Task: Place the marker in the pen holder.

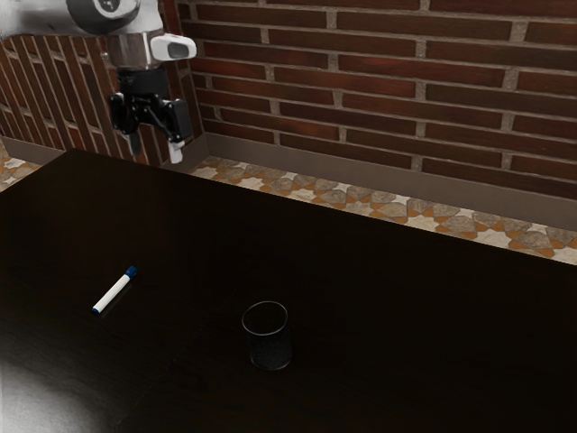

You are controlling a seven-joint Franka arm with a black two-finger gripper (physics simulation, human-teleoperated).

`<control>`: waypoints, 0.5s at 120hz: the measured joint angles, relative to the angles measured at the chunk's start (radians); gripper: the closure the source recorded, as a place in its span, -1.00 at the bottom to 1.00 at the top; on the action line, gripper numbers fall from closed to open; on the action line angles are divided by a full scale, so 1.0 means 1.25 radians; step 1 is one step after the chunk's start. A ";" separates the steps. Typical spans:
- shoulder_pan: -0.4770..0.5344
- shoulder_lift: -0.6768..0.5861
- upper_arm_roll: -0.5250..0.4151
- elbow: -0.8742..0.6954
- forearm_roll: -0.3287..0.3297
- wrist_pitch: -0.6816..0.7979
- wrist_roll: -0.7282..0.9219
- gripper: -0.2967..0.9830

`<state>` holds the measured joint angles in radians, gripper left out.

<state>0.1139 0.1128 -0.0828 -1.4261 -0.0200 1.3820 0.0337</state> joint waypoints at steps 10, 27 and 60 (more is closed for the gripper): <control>-0.004 -0.005 -0.014 -0.034 -0.004 0.015 0.011 -0.54; -0.026 0.001 0.003 -0.402 -0.006 0.232 0.024 -0.53; -0.009 0.001 0.082 -0.607 0.107 0.629 0.079 -0.53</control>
<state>0.1031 0.1144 0.0192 -2.1845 0.1132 2.1687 0.1319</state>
